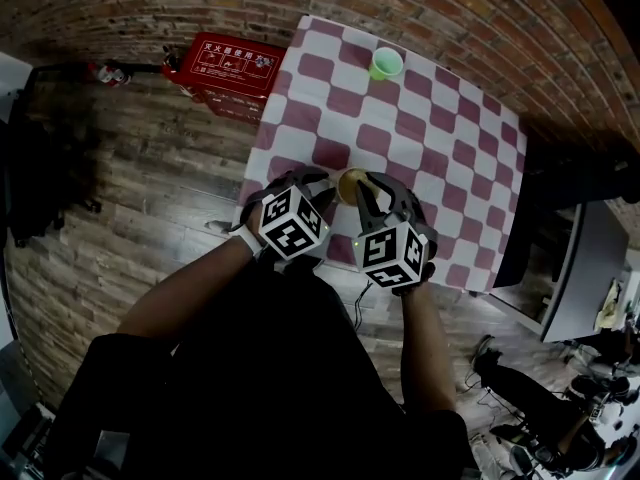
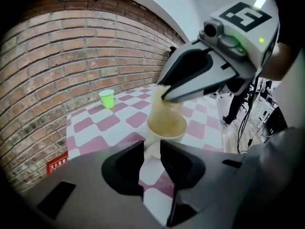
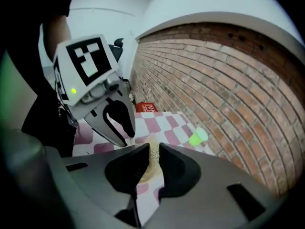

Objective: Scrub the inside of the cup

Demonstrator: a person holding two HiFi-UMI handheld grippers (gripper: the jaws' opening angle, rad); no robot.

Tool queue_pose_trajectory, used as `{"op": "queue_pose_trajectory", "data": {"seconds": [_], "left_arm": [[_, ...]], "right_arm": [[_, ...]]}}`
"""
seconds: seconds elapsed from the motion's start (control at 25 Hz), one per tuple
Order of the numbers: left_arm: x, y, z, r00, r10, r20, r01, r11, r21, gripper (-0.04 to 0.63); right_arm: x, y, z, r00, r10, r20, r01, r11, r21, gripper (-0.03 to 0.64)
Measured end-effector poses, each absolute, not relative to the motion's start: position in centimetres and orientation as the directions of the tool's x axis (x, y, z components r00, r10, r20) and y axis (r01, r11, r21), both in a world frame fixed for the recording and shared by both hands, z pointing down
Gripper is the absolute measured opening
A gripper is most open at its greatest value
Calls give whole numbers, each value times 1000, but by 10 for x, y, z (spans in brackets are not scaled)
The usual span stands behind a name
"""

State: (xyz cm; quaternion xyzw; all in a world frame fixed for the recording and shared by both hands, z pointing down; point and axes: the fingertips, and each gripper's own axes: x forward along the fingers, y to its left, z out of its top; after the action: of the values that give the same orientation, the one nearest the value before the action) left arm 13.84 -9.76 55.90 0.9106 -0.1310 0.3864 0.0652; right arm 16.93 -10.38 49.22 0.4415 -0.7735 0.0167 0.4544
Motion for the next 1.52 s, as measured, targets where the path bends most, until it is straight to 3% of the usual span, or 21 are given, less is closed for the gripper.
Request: {"op": "queue_pose_trajectory", "data": {"seconds": [0.28,0.64,0.88,1.08,1.28,1.4,1.52], "left_arm": [[137,-97,559,666,-191,722,-304,-952,29,117],[135,-92,559,654,-182,734,-279,-960,11,117],[138,-87,557,655,-181,733,-276,-961,9,117],[141,-83,553,672,-165,722,-286,-957,47,117],[139,-81,551,676,-162,719,-290,-955,58,117],[136,-79,552,675,-158,721,-292,-954,65,117],[136,-78,554,675,-157,721,-293,-954,66,117]], "right_arm": [[175,-86,443,-198,-749,633,-679,570,462,74],[146,-78,528,-245,-587,772,-527,749,402,74],[161,-94,556,-253,-499,829,-562,774,294,74],[161,-94,532,-213,-601,770,-550,725,414,74],[165,-91,448,-191,-784,590,-580,575,577,74],[176,-89,415,-171,-825,539,-642,508,574,74],[182,-87,416,-153,-810,566,-696,495,520,74]]}}
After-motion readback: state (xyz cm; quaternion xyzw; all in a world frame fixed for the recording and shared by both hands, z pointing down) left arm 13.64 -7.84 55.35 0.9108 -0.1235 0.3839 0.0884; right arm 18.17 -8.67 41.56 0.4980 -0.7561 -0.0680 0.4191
